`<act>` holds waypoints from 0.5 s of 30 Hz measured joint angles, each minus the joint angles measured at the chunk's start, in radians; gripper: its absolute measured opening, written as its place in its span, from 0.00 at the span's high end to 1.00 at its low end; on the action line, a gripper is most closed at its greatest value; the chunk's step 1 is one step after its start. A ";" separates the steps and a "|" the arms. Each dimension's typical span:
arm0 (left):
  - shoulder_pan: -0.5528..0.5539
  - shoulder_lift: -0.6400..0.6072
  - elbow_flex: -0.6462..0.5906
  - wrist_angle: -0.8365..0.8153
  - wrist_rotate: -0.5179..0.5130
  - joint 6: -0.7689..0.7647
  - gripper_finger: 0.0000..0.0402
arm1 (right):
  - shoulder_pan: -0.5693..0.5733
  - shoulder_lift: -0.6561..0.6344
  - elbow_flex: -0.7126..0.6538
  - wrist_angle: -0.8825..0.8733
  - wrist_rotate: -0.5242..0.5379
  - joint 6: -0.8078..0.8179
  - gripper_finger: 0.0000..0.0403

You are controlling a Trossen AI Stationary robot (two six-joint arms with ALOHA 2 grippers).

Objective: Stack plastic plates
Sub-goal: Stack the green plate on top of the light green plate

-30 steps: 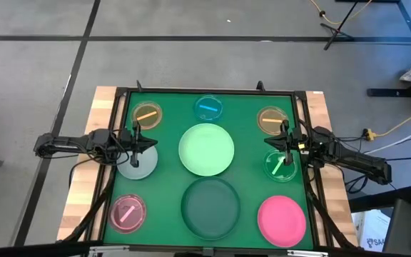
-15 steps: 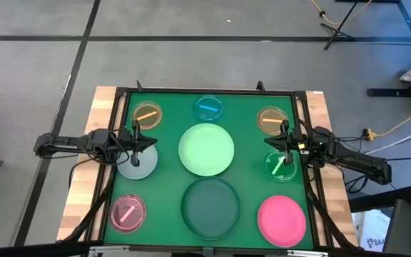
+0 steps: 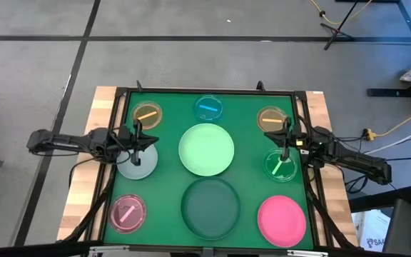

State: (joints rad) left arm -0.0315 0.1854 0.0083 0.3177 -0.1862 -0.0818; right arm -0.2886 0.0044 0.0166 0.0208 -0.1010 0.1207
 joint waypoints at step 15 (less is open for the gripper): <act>-0.136 0.546 0.232 0.044 -0.108 -0.260 1.00 | 0.000 0.000 0.016 0.162 0.146 -0.024 1.00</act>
State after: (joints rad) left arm -0.1675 0.7312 0.2405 0.3614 -0.2939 -0.3416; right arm -0.2882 0.0047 0.0323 0.1829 0.0447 0.0963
